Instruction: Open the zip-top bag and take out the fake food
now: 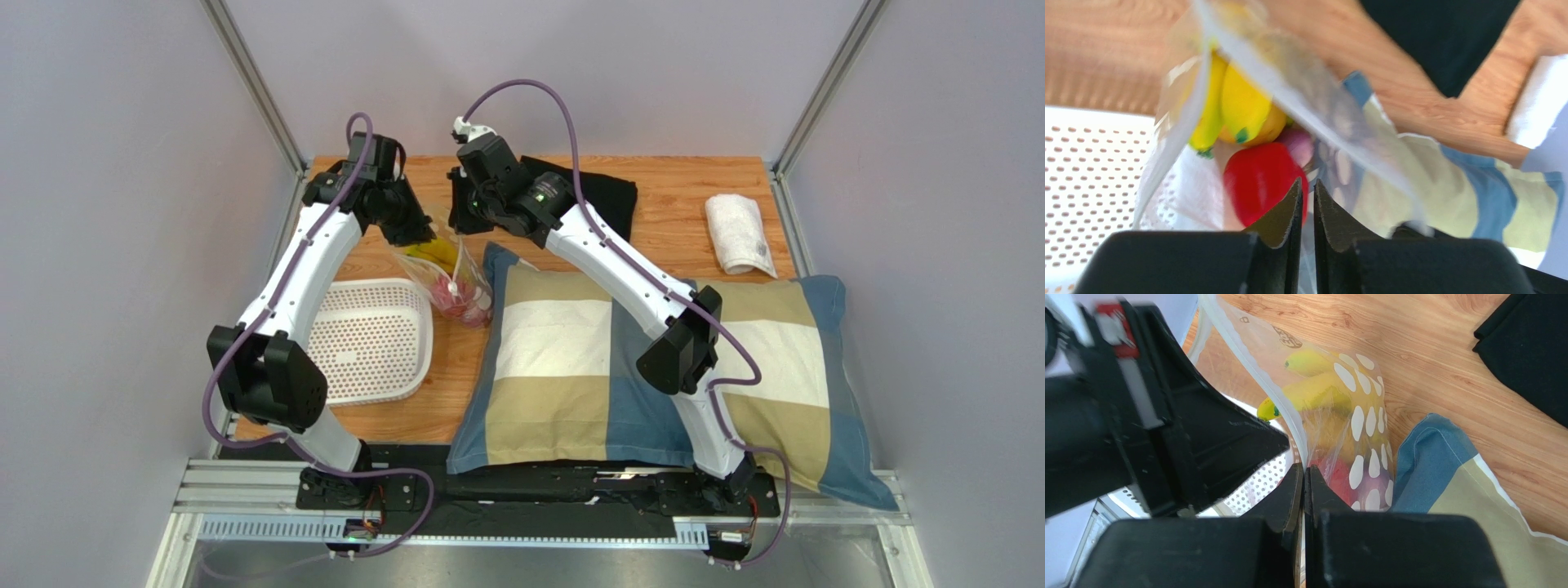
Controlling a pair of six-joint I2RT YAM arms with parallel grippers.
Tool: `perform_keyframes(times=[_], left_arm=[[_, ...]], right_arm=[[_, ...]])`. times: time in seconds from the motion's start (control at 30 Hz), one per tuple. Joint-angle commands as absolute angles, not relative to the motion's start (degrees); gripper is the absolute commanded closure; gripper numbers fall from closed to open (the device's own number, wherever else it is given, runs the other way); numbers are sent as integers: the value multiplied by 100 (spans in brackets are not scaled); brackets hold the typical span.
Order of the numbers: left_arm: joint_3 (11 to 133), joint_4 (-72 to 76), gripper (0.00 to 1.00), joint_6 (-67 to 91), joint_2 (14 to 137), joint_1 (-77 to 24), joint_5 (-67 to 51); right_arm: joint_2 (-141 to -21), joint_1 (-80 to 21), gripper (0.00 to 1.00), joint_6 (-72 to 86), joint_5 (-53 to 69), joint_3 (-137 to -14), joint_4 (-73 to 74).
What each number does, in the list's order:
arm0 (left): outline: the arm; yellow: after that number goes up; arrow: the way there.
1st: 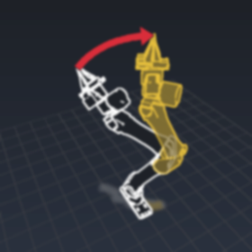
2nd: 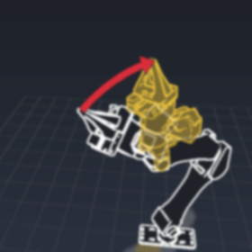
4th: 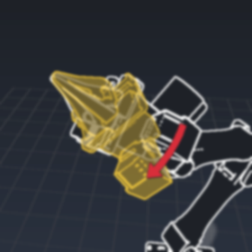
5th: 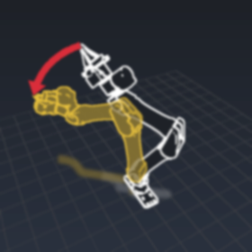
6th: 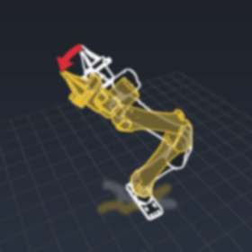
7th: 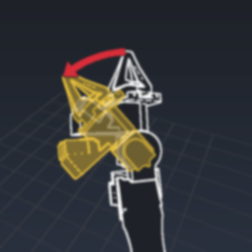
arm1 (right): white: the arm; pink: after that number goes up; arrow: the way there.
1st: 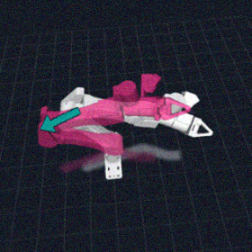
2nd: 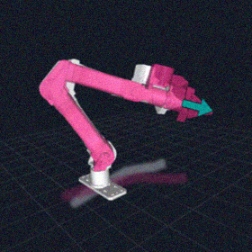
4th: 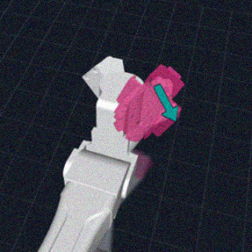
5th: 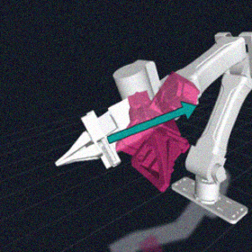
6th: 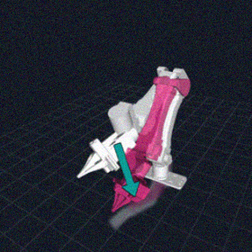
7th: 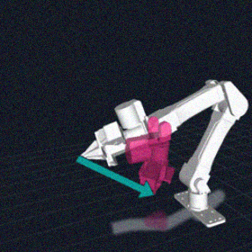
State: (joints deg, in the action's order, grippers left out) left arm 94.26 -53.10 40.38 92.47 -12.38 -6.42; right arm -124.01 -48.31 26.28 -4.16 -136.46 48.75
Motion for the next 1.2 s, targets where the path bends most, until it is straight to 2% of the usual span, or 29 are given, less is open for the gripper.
perform_keyframes(times=[0.0, 0.03, 0.1, 0.13, 0.23, 0.5, 0.67, 0.8, 0.9, 1.0, 1.1, 1.17], left_arm=[[9133, -5309, 77, 4070, 8965, -1397, -816], [8975, -5265, 66, 3974, 8939, -1424, -983], [8790, -5134, 53, 3833, 8869, -1555, -1142], [8598, -5020, 36, 3658, 8781, -1617, -1247], [8351, -5054, 32, 3446, 8658, -1705, -1318], [8068, -5299, 31, 2603, 8595, -1731, -1213], [8007, -5265, 29, 2101, 8938, -1731, -1845], [7937, -5256, 29, 1654, 9096, -1731, -1776], [7709, -4984, 39, 1521, 8992, -1731, -1740], [7393, -4563, 45, 1529, 8676, -1731, -1784], [7138, -4228, 46, 1433, 8473, -1731, -2012], [7102, -4210, 41, 1345, 8516, -1731, -2231]], right_arm=[[-12085, -4852, 100, 2874, -589, -13869, 4799], [-12094, -4852, 100, 2874, -589, -13869, 4790], [-12103, -4852, 100, 2883, -580, -13869, 4773], [-12103, -4860, 100, 2883, -563, -13852, 4764], [-12076, -4852, 100, 2927, -483, -13738, 4729], [-11892, -4843, 100, 2848, -510, -13351, 4588], [-11743, -4843, 100, 2830, -378, -12886, 4457], [-11698, -4843, 100, 2804, -413, -12727, 4456], [-11698, -4834, 100, 2804, -440, -12814, 4491], [-11786, -4825, 100, 2760, -439, -13130, 4675], [-11777, -4808, 100, 2812, -369, -13219, 4693], [-11804, -4799, 100, 2891, -299, -13245, 4693]])
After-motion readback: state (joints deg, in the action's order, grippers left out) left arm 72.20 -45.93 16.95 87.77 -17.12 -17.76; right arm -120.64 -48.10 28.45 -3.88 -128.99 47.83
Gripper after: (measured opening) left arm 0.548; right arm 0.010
